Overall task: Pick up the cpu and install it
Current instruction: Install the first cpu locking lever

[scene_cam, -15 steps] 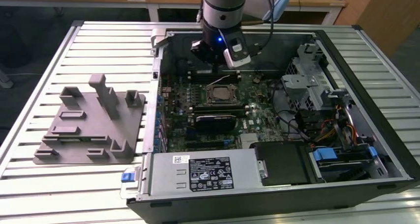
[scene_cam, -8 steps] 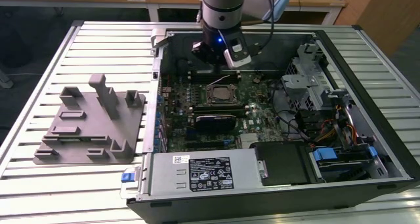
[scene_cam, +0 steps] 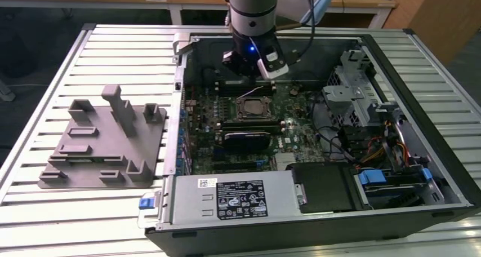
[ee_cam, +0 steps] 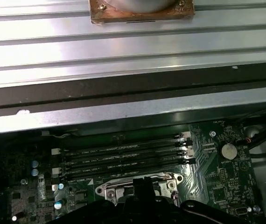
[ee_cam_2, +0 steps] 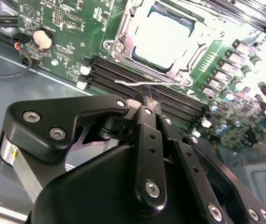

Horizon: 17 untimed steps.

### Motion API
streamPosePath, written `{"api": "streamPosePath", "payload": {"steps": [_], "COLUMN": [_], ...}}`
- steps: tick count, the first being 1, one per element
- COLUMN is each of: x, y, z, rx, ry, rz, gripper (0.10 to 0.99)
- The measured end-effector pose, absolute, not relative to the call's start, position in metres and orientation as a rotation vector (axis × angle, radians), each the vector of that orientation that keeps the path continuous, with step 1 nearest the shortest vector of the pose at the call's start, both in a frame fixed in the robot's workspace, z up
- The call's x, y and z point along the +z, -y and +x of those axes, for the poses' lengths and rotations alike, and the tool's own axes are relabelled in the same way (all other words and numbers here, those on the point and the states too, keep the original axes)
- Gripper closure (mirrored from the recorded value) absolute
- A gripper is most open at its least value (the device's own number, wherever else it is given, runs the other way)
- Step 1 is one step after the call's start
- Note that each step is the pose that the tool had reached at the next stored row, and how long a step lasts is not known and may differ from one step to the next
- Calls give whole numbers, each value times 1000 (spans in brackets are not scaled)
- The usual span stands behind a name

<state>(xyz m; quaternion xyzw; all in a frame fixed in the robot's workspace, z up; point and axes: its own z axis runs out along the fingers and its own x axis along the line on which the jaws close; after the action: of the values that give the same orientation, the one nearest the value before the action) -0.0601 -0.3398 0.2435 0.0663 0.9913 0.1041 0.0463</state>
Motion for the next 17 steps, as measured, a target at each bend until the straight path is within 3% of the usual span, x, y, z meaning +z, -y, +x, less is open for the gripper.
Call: {"api": "streamPosePath", "payload": {"steps": [17], "x": [219], "y": [338], "z": [-59], "rx": [316], "ry": [-3012], "rz": [225], "gripper": [980]}}
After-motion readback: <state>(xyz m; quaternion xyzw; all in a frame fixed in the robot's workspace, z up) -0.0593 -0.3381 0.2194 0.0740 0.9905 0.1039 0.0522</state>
